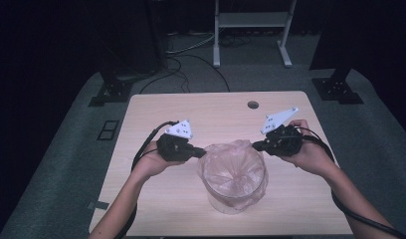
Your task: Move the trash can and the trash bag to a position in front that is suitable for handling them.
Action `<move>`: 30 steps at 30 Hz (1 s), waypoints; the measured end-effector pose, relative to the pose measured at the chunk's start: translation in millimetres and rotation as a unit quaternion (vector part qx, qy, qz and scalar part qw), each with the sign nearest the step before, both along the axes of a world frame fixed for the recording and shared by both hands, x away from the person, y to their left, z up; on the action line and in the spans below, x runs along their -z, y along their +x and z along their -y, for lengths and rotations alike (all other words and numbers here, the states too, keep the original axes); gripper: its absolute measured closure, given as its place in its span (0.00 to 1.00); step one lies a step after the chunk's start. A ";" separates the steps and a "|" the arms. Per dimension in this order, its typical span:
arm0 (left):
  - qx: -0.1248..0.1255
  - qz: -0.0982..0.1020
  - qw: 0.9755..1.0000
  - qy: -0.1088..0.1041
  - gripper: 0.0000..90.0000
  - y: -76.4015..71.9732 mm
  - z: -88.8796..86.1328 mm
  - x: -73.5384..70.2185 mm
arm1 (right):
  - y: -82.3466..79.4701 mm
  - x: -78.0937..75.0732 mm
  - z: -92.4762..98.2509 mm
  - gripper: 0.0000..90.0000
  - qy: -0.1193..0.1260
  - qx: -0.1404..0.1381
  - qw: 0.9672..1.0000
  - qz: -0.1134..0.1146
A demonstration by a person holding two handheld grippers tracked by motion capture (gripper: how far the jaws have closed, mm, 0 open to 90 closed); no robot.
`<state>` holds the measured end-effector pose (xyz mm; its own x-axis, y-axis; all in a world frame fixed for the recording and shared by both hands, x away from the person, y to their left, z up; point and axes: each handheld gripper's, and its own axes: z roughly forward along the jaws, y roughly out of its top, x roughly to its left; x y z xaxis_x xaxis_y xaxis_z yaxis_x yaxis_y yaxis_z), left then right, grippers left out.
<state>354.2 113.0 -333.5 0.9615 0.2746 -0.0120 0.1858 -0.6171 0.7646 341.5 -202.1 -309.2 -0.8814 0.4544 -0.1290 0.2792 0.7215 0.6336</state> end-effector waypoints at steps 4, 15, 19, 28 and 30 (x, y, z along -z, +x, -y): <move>-0.011 0.000 1.000 0.005 1.00 4.1 3.0 2.6 | 3.5 4.1 -0.2 1.00 0.000 0.009 1.000 0.001; -0.032 -0.017 0.999 0.009 1.00 16.5 12.1 13.8 | 15.3 17.2 -3.4 1.00 0.000 0.022 1.000 -0.018; -0.036 -0.026 0.999 0.016 1.00 19.4 17.0 19.8 | 18.1 19.5 -3.1 1.00 0.002 0.024 0.999 -0.026; -0.039 -0.045 0.998 0.035 1.00 22.9 22.6 34.4 | 21.4 33.3 -7.9 1.00 -0.010 0.020 0.999 -0.046; -0.041 -0.053 0.996 0.054 1.00 23.1 20.5 43.5 | 20.8 38.2 -6.9 1.00 -0.022 0.021 0.998 -0.051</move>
